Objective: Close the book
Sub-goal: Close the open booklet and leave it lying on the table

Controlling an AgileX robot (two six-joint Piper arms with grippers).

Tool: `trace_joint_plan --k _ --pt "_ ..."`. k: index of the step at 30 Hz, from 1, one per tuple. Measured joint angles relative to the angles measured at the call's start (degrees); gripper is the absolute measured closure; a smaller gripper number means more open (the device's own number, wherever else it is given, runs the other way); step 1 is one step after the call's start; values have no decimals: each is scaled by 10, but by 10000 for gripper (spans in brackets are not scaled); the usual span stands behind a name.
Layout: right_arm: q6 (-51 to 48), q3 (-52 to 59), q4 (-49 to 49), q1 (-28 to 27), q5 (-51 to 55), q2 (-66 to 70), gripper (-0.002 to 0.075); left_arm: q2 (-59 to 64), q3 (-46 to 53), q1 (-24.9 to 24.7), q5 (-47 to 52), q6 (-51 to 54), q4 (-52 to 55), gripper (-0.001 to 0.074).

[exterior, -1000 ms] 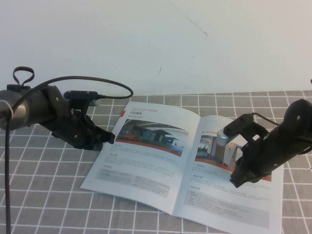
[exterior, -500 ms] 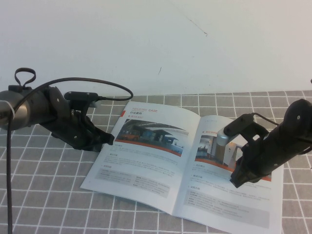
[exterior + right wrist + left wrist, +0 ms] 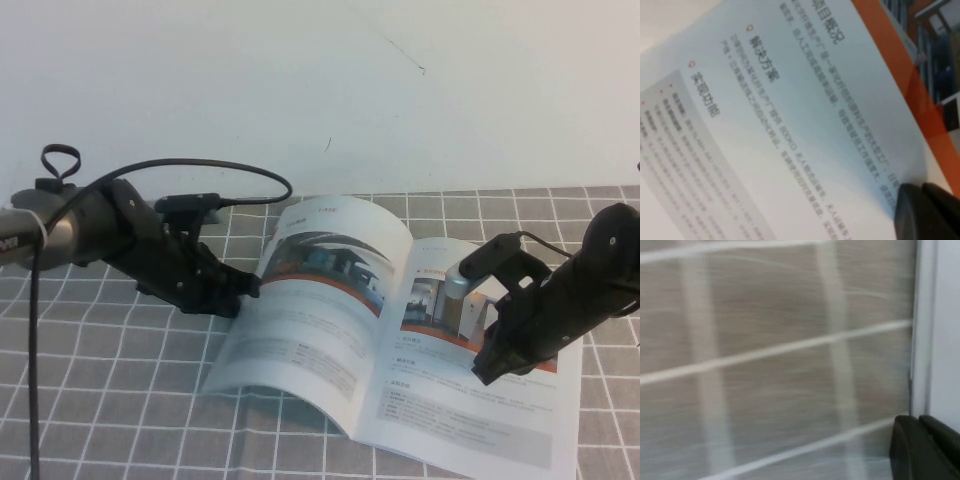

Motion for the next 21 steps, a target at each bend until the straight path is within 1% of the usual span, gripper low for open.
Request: trace_joint_plan --k 4,7,10,14,17,21 --pt "0 0 0 0 0 0 727 4 0 -20 20 32 -58 739" --pt "0 0 0 0 0 0 727 8 0 -28 50 65 -125 739" --pt "0 0 0 0 0 0 727 10 1 -29 92 124 -223 739" --pt "0 0 0 0 0 0 727 10 1 -29 161 213 -392 739" --pt "1 0 1 0 0 0 727 4 1 -34 215 259 -497 739" --pt "10 0 2 0 0 0 727 -12 1 -37 253 284 -577 739"
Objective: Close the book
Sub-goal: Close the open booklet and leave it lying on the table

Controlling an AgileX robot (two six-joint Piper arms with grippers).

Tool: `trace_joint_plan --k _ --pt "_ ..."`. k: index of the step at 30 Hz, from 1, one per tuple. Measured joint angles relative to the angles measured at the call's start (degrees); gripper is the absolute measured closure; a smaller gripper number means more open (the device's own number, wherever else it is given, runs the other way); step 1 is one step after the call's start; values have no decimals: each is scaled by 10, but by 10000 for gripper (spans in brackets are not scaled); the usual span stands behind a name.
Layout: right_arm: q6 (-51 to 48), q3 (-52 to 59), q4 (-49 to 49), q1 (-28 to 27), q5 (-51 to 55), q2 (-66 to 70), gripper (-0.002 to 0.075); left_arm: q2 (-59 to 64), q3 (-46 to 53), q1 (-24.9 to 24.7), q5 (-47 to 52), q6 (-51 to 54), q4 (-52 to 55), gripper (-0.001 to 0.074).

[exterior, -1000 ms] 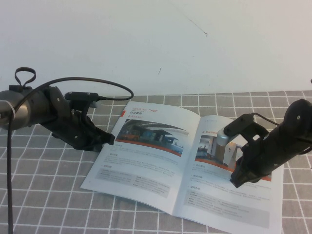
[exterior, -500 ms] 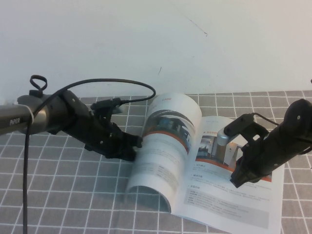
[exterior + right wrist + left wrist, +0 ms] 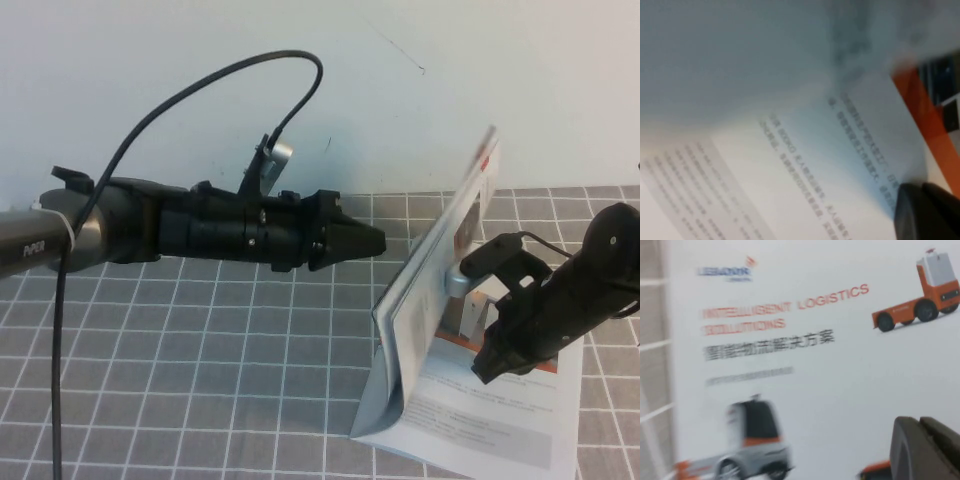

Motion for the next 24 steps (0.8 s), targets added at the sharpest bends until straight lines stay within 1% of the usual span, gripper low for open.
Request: trace_joint_plan --k 4,7,11,15,19,22,24 --pt "13 -1 -12 0 2 0 727 -13 0 -3 9 9 -13 739" --pt "43 -9 -53 0 23 -1 727 -24 0 -3 13 11 -14 739" --pt "118 -22 -183 0 97 -20 727 -42 0 -3 15 23 -14 739" --pt "193 -52 -319 0 178 -68 727 -55 0 -3 27 29 -11 739" --pt "257 -97 -418 0 235 -133 727 -66 0 -3 32 37 6 739" --pt "285 -126 -434 0 245 -195 727 -80 0 -3 32 38 31 739" --pt "288 -133 -401 0 238 -240 727 -95 0 -3 30 38 55 739"
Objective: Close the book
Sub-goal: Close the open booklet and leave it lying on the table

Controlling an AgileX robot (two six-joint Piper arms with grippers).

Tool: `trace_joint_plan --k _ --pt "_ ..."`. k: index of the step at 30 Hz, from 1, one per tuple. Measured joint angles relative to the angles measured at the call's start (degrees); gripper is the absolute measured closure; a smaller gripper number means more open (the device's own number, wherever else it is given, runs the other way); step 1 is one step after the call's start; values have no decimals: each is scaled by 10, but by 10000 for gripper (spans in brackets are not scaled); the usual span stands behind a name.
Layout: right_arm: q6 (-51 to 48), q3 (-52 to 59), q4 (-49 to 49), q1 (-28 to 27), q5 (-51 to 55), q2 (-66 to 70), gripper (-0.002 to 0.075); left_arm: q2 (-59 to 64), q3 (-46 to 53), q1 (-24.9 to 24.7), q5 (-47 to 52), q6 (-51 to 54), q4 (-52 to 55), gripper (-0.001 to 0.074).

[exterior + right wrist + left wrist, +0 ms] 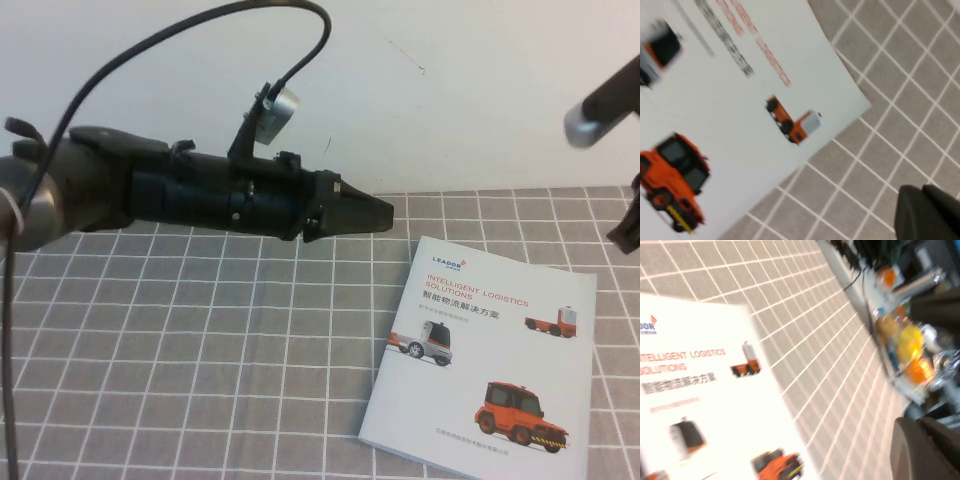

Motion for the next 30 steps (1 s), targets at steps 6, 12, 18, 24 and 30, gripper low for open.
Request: trace_joint_plan --k 6,12,18,24,30 --pt "-57 -3 115 0 13 -29 727 -106 0 0 -62 -4 152 739" --pt "-81 -3 126 0 38 -61 727 -255 1 0 -164 -114 411 739" --pt "-85 28 118 0 45 -173 727 -392 18 1 -180 -275 674 739" --pt "-67 155 92 0 12 -318 727 -532 133 1 -234 -362 776 739" --pt "-52 288 96 0 -34 -452 727 -674 297 1 -335 -374 783 739"
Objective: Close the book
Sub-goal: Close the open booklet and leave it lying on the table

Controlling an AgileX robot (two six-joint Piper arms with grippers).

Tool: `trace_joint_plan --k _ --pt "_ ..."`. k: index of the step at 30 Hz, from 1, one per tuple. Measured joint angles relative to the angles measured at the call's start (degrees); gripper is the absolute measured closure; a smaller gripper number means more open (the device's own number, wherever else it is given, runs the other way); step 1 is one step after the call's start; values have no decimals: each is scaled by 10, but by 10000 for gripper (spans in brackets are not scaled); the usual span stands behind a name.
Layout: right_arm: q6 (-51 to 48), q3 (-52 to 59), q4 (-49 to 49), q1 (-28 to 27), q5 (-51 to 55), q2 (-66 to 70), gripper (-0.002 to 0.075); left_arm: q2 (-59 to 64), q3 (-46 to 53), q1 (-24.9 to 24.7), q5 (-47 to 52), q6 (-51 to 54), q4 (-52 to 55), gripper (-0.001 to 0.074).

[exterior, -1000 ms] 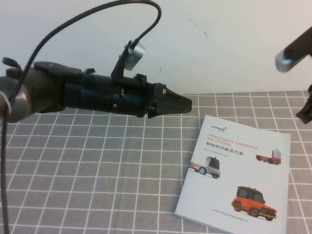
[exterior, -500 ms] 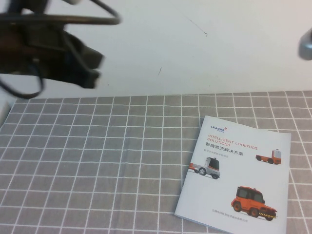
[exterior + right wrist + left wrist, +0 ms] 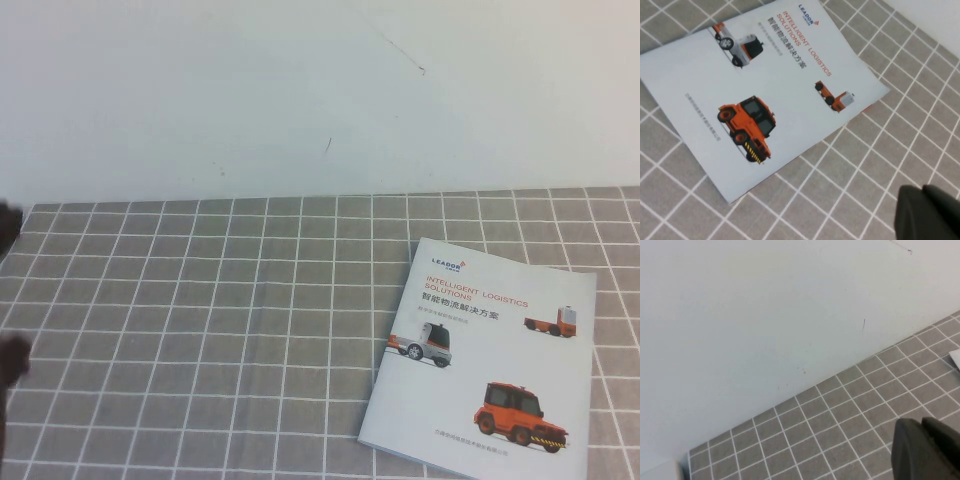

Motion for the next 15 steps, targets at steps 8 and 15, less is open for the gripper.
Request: trace_joint_plan --k 8,15 --pt "30 191 22 0 -84 -177 728 -156 211 0 -78 -1 1 739" --pt "37 277 48 0 -157 -290 728 -208 288 0 -99 -1 1 739"
